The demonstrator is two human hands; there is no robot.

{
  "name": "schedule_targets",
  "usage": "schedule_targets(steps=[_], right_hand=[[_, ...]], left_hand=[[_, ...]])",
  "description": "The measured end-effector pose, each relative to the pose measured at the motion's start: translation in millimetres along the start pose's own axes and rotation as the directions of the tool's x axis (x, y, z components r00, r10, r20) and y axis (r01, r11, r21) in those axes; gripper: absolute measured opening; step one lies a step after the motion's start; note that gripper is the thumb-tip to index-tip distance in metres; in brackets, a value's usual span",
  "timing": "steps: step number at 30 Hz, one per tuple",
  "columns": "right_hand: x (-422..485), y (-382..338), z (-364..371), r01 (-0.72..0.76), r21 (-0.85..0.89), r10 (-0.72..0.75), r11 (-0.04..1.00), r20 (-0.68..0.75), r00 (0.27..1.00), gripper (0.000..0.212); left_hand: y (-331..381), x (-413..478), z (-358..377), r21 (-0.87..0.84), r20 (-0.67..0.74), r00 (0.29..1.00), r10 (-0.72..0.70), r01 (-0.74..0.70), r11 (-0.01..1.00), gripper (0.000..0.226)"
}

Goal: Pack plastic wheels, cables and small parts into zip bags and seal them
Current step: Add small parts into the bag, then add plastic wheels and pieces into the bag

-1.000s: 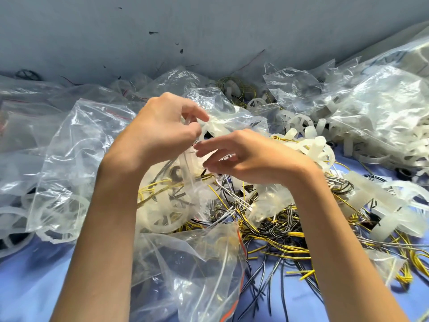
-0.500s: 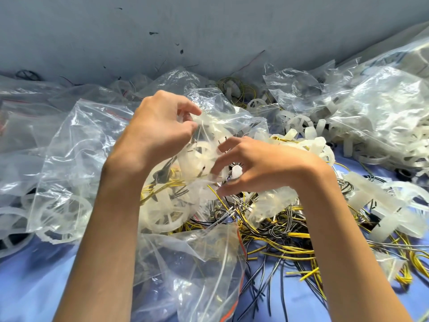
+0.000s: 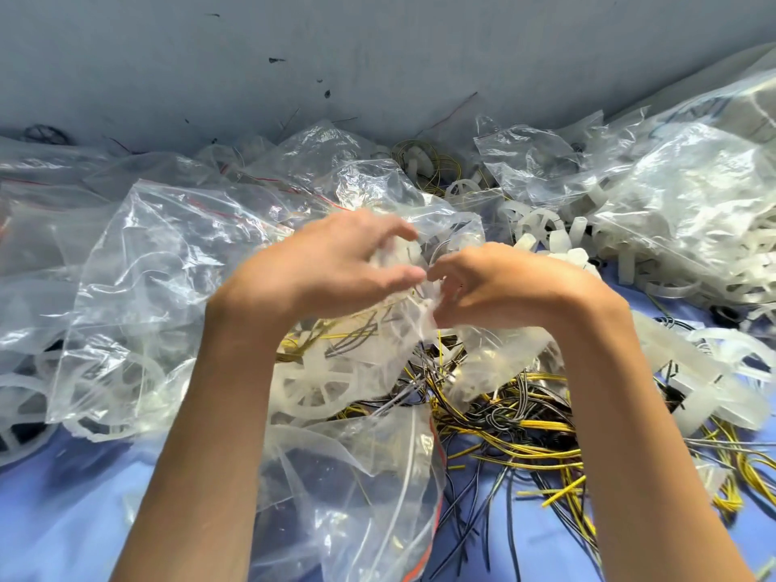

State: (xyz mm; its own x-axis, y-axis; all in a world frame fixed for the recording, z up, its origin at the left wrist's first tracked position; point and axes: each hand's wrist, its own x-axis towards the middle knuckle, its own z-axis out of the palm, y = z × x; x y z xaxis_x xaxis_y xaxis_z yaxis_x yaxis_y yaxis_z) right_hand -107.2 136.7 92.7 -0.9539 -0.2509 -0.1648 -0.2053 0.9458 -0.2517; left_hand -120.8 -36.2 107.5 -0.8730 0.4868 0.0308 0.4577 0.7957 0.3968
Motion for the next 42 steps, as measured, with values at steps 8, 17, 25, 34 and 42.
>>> schedule_targets(steps=[8, 17, 25, 34, 42], right_hand=[[-12, 18, -14, -0.107, 0.033, 0.108, 0.994, -0.015, 0.994, 0.021], [-18, 33, -20, -0.034, 0.128, 0.050, 0.991, -0.121, 0.991, 0.031], [-17, 28, -20, 0.158, 0.389, -0.002, 0.907, -0.373, 0.928, 0.077], [-20, 25, -18, 0.354, 0.636, -0.167, 0.685, -0.336, 0.927, 0.036], [-16, 23, -16, 0.391, 0.732, -0.172, 0.558, -0.359, 0.917, 0.044]], left_hand=[[23, 6, 19, 0.022, -0.066, 0.981, 0.182, -0.181, 0.983, 0.051], [44, 8, 45, 0.224, 0.054, 0.967, 0.249, -0.255, 0.941, 0.020], [34, 11, 25, -0.515, -0.395, 0.918, 0.029, -0.247, 0.821, 0.019], [36, 10, 12, -0.932, -0.201, 0.944, -0.261, -0.267, -0.246, 0.032], [37, 12, 13, -0.894, -0.247, 0.952, -0.184, -0.297, -0.336, 0.040]])
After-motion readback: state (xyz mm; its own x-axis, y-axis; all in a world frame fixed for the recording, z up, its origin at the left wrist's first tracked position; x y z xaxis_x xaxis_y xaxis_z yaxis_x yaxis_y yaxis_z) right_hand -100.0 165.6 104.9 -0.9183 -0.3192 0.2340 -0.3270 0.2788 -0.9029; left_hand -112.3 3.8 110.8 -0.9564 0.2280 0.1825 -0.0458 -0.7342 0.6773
